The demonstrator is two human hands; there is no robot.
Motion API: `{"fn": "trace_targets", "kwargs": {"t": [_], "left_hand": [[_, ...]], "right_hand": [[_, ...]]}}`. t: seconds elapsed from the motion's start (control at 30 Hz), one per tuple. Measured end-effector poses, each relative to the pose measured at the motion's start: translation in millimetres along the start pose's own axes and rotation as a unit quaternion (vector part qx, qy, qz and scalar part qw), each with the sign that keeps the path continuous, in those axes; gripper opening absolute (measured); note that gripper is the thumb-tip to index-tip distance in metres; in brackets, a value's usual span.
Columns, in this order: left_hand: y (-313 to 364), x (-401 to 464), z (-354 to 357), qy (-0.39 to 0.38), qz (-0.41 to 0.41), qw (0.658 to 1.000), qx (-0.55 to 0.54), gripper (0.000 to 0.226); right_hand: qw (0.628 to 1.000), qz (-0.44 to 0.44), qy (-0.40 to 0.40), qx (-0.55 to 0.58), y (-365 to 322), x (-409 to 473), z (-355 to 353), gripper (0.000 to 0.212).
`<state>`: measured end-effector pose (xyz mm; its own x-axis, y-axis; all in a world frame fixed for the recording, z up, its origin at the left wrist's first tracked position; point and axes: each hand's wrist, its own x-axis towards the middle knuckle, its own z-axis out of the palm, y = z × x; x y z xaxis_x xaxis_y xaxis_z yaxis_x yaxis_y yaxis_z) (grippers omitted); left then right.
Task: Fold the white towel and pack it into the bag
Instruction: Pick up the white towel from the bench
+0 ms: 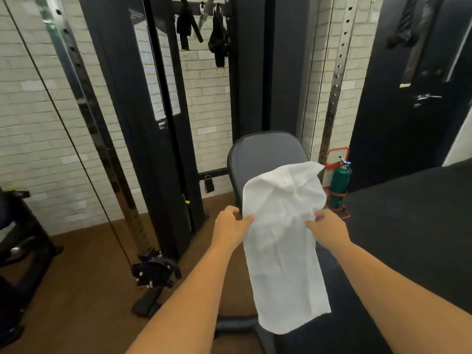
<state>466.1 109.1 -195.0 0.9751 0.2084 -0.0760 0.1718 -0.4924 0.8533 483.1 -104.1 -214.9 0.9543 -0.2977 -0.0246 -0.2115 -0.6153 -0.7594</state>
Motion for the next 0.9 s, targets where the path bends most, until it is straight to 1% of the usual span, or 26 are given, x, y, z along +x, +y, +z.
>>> {"fn": "trace_targets", "kwargs": {"t": [0.1,0.17,0.27,0.4,0.47,0.5,0.57,0.6,0.63,0.7,0.77,0.83,0.9], "left_hand": [[-6.6,22.7,15.0,-0.008,-0.009,1.0,-0.015,0.057],[-7.4,30.2,19.0,0.008,-0.008,1.0,-0.025,0.059],[-8.8,38.6,24.2,0.026,0.011,0.999,-0.019,0.06],[-9.3,37.5,25.8,0.045,0.032,0.998,0.007,0.045],[-7.4,33.9,24.3,0.05,0.029,0.998,0.006,0.034],[-5.8,30.7,22.7,0.051,0.028,0.998,-0.002,0.027],[-3.6,24.7,18.2,0.044,0.027,0.999,-0.013,0.014],[-1.7,18.4,15.1,0.037,0.028,0.999,-0.019,0.012],[0.5,11.3,12.0,0.026,0.028,0.999,-0.031,0.013],[7.4,-11.4,5.4,0.0,0.024,0.997,-0.068,0.019],[15.2,-40.8,-0.1,-0.02,0.01,0.994,-0.109,0.024],[21.5,-75.3,-4.5,-0.029,-0.011,0.988,-0.151,0.025],[28.0,-116.2,-7.4,-0.014,-0.043,0.982,-0.183,0.024]], "right_hand": [[0.998,0.038,0.046,0.031,8.7,13.8,17.5,0.026],[0.996,0.047,0.069,0.041,11.1,18.9,21.6,0.019],[0.995,0.057,0.073,0.046,13.4,26.7,23.2,0.019],[0.994,0.063,0.075,0.052,13.6,26.4,23.2,0.009],[0.993,0.063,0.073,0.069,12.3,22.7,20.9,0.003],[0.992,0.067,0.071,0.086,11.5,18.7,18.2,0.003],[0.986,0.084,0.064,0.126,10.0,10.8,12.1,0.004],[0.983,0.09,0.057,0.149,10.8,5.9,6.4,0.005],[0.98,0.096,0.05,0.17,12.0,2.2,0.8,0.009],[0.973,0.113,0.024,0.201,14.4,-7.0,-13.0,0.022],[0.968,0.137,-0.024,0.21,15.8,-21.7,-30.0,0.036],[0.964,0.157,-0.059,0.208,19.2,-44.3,-51.4,0.041],[0.952,0.175,-0.103,0.23,25.8,-75.2,-78.7,0.049]]}}
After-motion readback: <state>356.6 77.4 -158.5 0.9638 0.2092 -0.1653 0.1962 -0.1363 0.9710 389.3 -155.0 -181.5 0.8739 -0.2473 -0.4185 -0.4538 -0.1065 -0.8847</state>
